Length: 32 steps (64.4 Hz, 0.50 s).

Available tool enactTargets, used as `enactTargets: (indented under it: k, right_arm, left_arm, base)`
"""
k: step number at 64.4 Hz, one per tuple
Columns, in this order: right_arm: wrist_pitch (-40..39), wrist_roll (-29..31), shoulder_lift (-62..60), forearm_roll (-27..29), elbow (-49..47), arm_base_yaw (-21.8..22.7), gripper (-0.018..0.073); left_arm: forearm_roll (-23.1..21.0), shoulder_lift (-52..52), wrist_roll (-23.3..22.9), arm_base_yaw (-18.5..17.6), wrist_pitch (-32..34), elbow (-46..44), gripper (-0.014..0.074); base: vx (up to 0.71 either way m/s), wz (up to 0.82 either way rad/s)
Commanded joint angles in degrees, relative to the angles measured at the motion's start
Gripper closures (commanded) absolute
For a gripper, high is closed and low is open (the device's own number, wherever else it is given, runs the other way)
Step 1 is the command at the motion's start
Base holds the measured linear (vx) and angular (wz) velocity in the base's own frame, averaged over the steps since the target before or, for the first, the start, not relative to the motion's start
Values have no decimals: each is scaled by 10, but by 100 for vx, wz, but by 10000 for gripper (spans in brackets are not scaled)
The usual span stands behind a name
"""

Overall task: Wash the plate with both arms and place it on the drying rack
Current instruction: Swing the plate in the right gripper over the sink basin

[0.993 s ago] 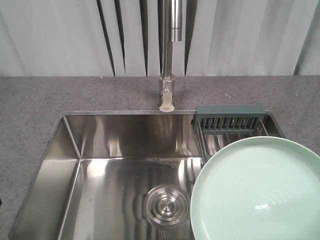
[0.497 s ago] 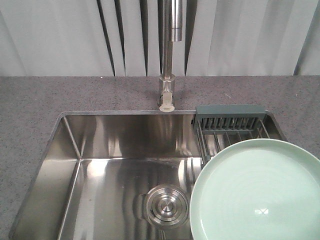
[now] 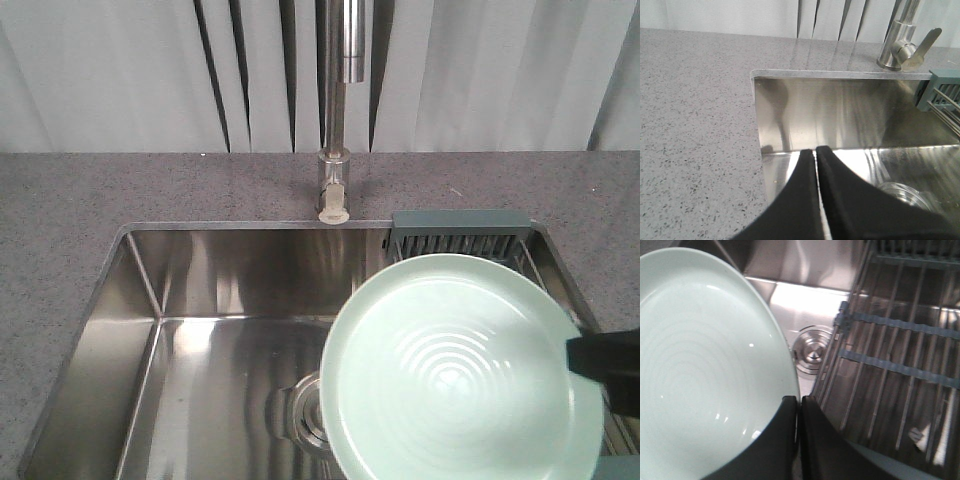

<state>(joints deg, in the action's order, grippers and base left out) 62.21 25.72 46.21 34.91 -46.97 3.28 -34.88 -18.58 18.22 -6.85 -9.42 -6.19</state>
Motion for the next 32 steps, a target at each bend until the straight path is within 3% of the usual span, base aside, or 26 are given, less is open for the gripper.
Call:
enactTargets:
  k: [1,10,23,32]
  right_arm:
    - [-26,60,52,95,-20,3,561]
    - [-72,76,114,109,-20,-39,561]
    - [-211,42,200,103,-21,-182,561]
    - [-282,9,277,85,-59,-253,561]
  left_arm:
    - [-10,-5,-3,-1,40,-16,603]
    - [-10,-5,-3,-1,40,-16,603]
    - [-10,-5,-3,-1,40,-16,603]
    - [-10,-5,-3,-1,40,-16,603]
  base:
    - [0,0]
    - [0,0]
    - [0,0]
    - [0,0]
